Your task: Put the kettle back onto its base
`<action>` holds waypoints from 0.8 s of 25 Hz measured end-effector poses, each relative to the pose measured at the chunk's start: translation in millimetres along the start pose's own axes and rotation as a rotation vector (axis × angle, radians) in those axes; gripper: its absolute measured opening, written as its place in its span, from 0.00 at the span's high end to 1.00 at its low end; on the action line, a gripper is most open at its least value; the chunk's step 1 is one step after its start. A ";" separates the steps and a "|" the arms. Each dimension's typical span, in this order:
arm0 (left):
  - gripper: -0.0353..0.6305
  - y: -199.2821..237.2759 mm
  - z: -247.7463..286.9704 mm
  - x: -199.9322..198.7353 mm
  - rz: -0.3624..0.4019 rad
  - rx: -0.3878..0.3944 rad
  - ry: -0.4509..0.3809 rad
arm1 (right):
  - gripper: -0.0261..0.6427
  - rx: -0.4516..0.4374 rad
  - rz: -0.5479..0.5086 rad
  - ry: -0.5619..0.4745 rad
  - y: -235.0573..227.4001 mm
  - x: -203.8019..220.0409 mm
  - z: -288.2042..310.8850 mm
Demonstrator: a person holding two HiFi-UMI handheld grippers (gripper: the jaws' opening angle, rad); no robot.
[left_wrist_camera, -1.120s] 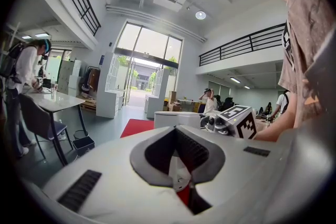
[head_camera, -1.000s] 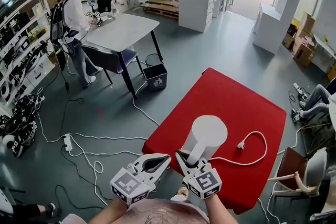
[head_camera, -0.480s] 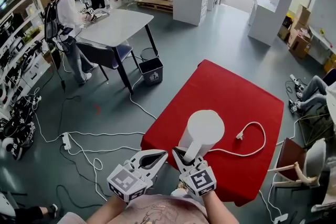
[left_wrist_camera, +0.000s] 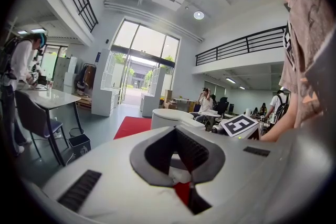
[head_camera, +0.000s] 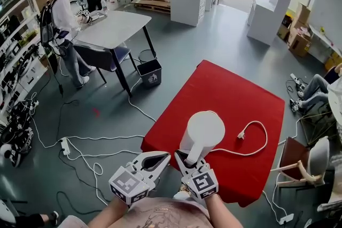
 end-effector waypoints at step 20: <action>0.96 -3.8 -7.0 2.0 -0.008 0.006 -0.009 | 0.66 -0.018 0.025 0.017 11.9 19.5 0.1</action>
Point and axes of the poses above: the fingertips, and each gripper's own axes: z forward along the fingers, y to its left, x out of its underside, the point moved 2 cm from there along -z, backward along the fingers, and after that the axes turned 4 degrees about -y, right-handed, at the moved point
